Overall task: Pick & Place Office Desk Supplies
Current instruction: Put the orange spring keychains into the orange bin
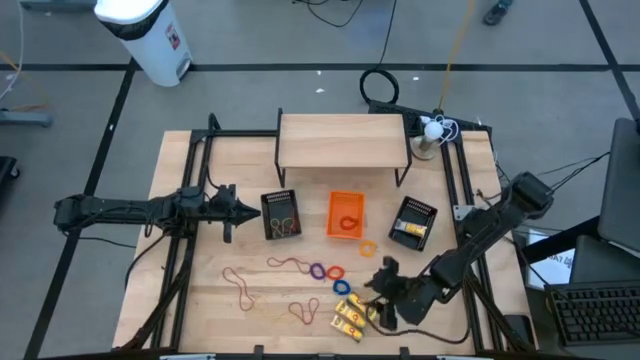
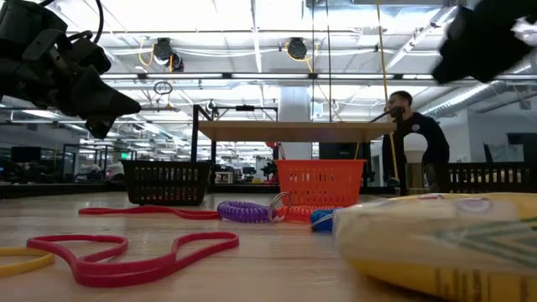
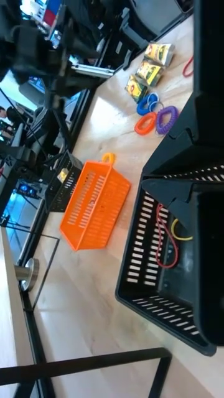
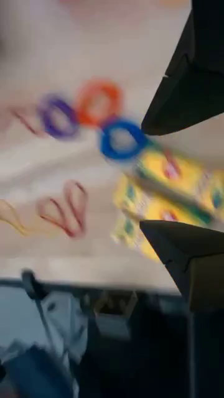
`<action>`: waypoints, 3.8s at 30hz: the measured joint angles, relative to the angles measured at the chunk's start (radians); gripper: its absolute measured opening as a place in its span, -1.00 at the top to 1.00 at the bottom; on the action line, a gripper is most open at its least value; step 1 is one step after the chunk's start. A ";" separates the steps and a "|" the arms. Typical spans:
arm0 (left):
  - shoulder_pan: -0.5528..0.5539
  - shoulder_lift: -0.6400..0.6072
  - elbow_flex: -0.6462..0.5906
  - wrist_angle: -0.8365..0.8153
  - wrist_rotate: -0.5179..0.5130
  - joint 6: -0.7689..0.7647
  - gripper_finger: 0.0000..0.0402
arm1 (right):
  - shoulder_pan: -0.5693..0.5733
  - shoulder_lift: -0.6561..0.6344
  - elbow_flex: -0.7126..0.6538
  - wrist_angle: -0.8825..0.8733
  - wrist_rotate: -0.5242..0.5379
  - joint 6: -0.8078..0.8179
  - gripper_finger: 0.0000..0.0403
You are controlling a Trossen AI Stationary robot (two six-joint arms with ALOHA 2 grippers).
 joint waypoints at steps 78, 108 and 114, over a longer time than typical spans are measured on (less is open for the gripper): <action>0.000 0.000 0.000 -0.047 0.000 -0.003 0.90 | -0.360 -0.342 -0.060 0.131 -0.279 -0.628 1.00; 0.000 0.000 0.000 -0.023 -0.045 -0.002 0.90 | -0.438 -1.126 -0.855 0.736 -0.144 -0.727 1.00; 0.000 0.000 0.000 -0.023 -0.045 0.001 0.90 | -0.451 -0.940 -0.500 0.310 -0.067 -0.713 1.00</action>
